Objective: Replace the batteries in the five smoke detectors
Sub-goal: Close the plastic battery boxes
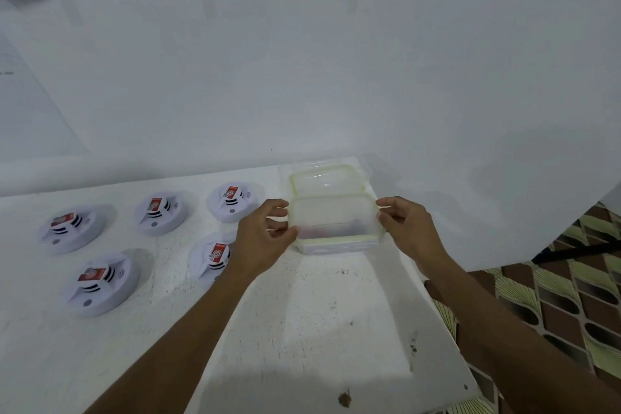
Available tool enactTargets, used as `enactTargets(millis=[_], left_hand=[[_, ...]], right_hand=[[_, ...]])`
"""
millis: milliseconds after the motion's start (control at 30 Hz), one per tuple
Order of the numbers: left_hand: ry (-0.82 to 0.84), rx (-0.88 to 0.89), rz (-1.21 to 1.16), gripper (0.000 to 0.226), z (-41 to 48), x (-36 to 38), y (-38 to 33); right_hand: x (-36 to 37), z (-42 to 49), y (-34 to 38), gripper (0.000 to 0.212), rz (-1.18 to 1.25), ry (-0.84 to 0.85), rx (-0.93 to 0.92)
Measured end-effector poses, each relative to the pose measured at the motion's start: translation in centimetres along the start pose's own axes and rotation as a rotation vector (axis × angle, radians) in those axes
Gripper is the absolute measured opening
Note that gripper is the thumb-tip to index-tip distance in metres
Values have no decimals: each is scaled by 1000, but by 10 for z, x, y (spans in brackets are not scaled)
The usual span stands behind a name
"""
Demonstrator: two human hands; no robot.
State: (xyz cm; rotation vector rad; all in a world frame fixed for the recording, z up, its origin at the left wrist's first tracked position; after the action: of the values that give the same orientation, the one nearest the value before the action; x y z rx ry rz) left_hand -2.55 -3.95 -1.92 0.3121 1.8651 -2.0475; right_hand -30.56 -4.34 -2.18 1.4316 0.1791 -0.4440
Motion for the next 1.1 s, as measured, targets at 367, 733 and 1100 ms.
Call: enactTargets(millis=[367, 733, 1100], left_hand=[[252, 152, 409, 91, 10, 17, -10], [180, 257, 449, 91, 7, 25, -11], [349, 105, 288, 115, 13, 45, -7]], right_hand=[[5, 11, 15, 91, -320, 444, -279], [0, 16, 12, 101, -390, 440, -391], [25, 20, 6, 49, -103, 343, -227]])
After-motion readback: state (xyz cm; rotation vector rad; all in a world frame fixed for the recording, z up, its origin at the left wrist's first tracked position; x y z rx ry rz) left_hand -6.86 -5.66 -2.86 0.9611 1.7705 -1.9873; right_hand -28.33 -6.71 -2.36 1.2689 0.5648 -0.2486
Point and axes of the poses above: each hand's wrist, its own z-axis towards the middle knuckle, its own x-axis out of the palm, y = z × x, the point moved 4 cm from there along z, towards the middle knuckle, and after that the axes turned 7 degrees about -x, right-handed, at the moved point
